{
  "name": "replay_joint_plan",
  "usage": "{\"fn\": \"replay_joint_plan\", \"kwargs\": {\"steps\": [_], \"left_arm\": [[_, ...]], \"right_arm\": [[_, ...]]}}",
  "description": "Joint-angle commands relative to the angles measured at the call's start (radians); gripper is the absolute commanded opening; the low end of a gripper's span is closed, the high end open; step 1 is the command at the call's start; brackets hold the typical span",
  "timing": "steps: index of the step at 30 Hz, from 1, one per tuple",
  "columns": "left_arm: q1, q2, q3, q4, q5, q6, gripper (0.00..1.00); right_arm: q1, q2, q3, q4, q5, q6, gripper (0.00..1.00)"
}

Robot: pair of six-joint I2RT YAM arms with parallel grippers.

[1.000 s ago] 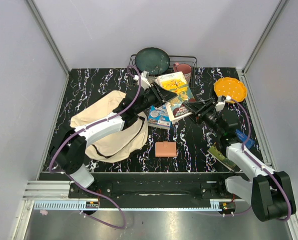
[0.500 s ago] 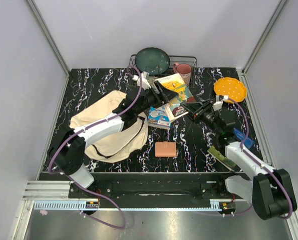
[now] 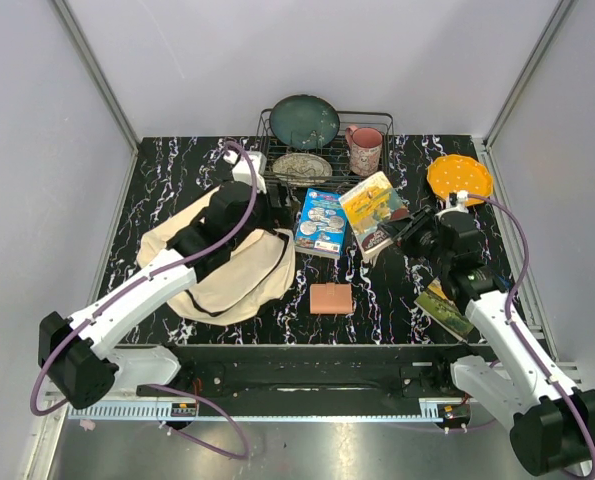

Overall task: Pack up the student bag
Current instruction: Pick up the book from the center of the board, then place the book in the student bag.

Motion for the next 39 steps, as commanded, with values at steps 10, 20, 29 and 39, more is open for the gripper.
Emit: {"fn": "replay_joint_plan", "kwargs": {"steps": [10,20,29,39], "left_arm": [[-0.005,0.026,-0.072,-0.33,0.127,0.291,0.99],[-0.044,0.186,-0.01,-0.43,0.174,0.371,0.89],[-0.044,0.17,-0.013,-0.422,0.107,0.367,0.52],[-0.045,0.161,0.0,-0.43,0.052,0.368,0.0]], "right_arm": [[0.003,0.032,0.067,0.021,-0.085,-0.047,0.04],[0.005,0.047,0.056,0.032,-0.102,-0.039,0.05],[0.003,0.054,0.056,0.032,-0.112,-0.041,0.04],[0.003,0.054,0.053,0.032,-0.128,-0.045,0.04]]}}
